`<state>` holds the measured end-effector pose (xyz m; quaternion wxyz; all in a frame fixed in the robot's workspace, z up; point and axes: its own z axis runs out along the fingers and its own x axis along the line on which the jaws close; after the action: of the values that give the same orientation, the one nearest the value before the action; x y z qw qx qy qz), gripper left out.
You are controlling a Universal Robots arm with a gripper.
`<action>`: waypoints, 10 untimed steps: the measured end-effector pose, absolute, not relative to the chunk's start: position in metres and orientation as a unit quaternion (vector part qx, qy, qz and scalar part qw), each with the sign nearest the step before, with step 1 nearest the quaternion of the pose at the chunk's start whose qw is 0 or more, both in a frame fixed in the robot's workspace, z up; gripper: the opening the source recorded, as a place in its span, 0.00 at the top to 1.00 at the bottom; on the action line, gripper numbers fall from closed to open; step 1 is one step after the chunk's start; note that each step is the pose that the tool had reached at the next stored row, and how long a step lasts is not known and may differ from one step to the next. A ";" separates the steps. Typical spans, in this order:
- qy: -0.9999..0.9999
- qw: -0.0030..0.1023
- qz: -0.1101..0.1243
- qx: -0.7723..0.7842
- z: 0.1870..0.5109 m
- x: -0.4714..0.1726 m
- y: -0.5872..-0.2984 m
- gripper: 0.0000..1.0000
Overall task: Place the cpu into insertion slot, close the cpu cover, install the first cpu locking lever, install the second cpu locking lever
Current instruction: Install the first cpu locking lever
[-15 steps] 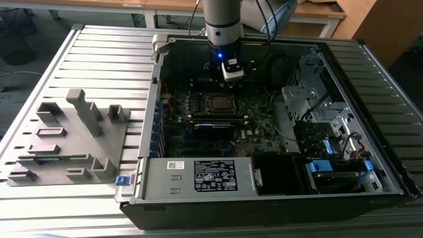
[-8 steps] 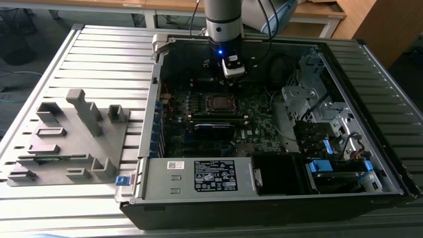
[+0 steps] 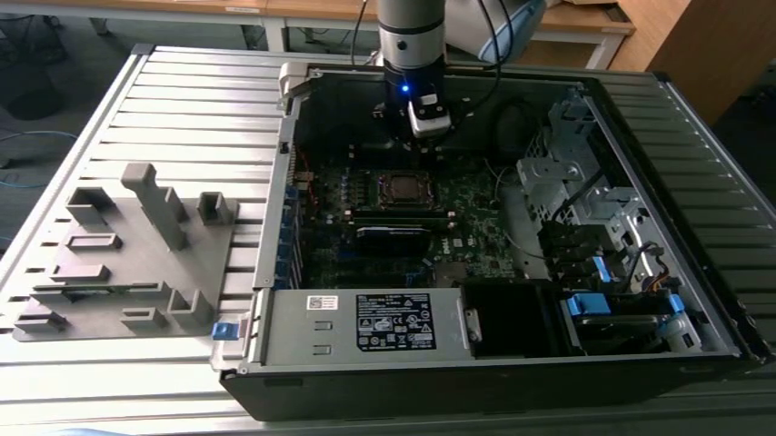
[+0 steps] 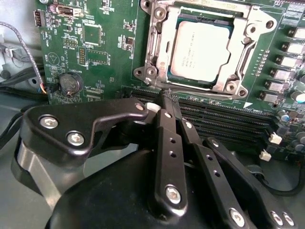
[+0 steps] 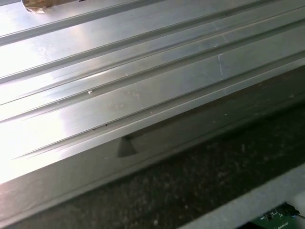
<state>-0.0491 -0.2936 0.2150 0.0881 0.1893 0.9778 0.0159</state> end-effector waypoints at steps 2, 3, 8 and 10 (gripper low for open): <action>0.978 0.088 0.016 0.189 0.215 -0.049 -0.294 0.89; 0.978 0.088 0.016 0.189 0.215 -0.049 -0.294 0.89; 0.979 0.074 0.013 0.188 0.215 -0.049 -0.294 0.89; 0.980 0.065 0.011 0.187 0.214 -0.048 -0.294 0.89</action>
<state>-0.0482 -0.2936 0.2143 0.0647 0.1872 0.9801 0.0115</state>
